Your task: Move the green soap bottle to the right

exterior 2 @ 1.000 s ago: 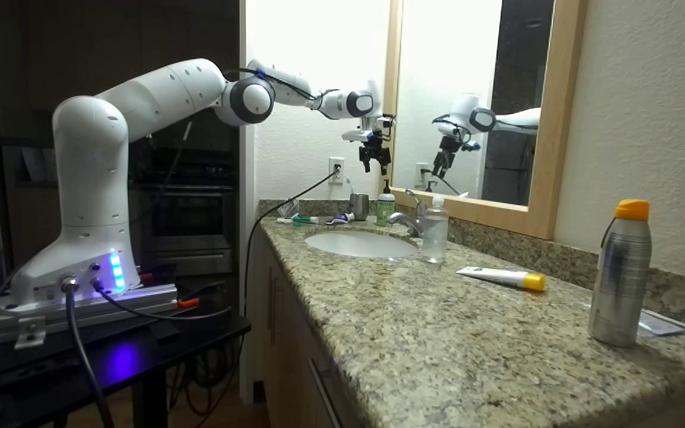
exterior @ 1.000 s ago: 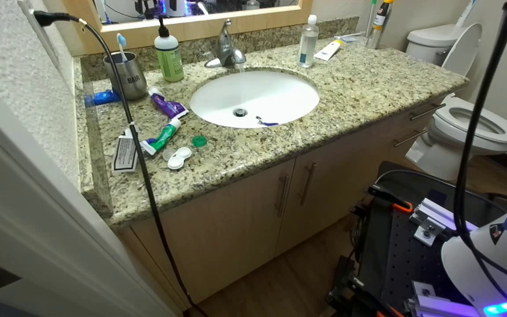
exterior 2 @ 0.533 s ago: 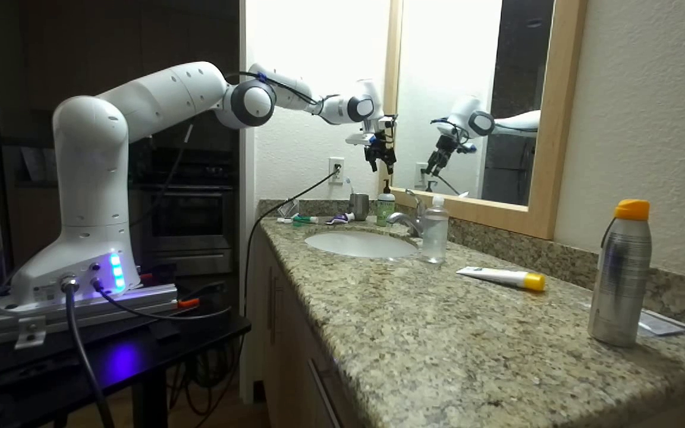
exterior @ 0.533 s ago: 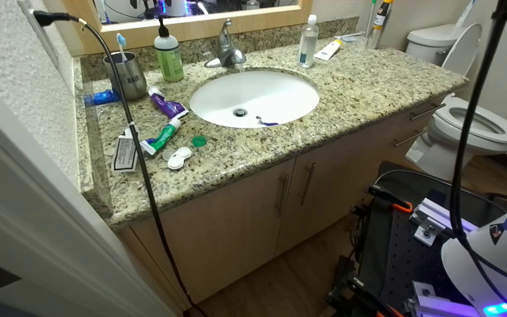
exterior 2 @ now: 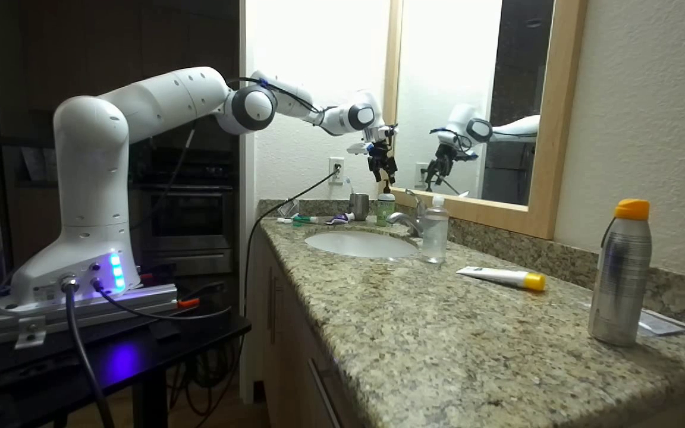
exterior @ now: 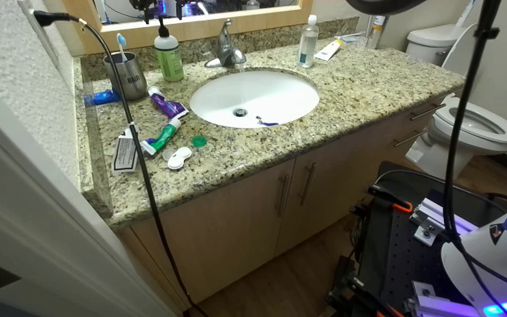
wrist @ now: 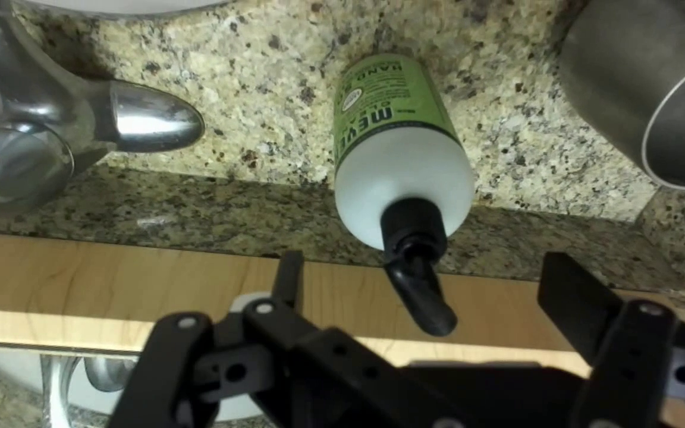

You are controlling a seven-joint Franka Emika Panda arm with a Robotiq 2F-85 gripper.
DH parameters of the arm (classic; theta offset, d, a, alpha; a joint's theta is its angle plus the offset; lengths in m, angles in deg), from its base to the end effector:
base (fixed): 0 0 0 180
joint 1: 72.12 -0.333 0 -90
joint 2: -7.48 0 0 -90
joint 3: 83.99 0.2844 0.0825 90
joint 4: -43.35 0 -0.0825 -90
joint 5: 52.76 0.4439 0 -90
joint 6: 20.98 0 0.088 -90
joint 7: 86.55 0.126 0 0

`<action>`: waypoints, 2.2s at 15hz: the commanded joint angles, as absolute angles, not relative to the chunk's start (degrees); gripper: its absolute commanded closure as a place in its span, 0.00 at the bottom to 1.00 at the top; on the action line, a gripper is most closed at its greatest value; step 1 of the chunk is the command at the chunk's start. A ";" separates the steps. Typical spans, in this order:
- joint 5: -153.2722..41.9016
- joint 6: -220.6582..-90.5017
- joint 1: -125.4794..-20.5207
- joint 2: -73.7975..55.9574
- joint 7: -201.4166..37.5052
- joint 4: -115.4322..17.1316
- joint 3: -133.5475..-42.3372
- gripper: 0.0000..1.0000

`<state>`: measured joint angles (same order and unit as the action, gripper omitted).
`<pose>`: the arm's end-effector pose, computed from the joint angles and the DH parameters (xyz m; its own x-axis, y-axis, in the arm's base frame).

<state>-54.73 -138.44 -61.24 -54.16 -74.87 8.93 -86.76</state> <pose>0.8475 -0.1851 0.3460 0.8556 -0.3600 0.3720 -0.3884 -0.9215 0.0014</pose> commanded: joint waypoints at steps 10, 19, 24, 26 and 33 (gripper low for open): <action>-55.04 -142.77 -61.17 -56.53 -72.91 9.08 -87.31 0.00; -54.95 -143.20 -61.02 -56.67 -73.38 8.86 -87.15 0.00; -54.94 -144.15 -61.00 -56.95 -73.29 8.88 -87.17 0.26; -54.77 -143.35 -60.83 -56.69 -73.15 8.87 -87.13 0.40; -54.44 -142.96 -60.42 -56.39 -73.84 8.92 -86.80 0.88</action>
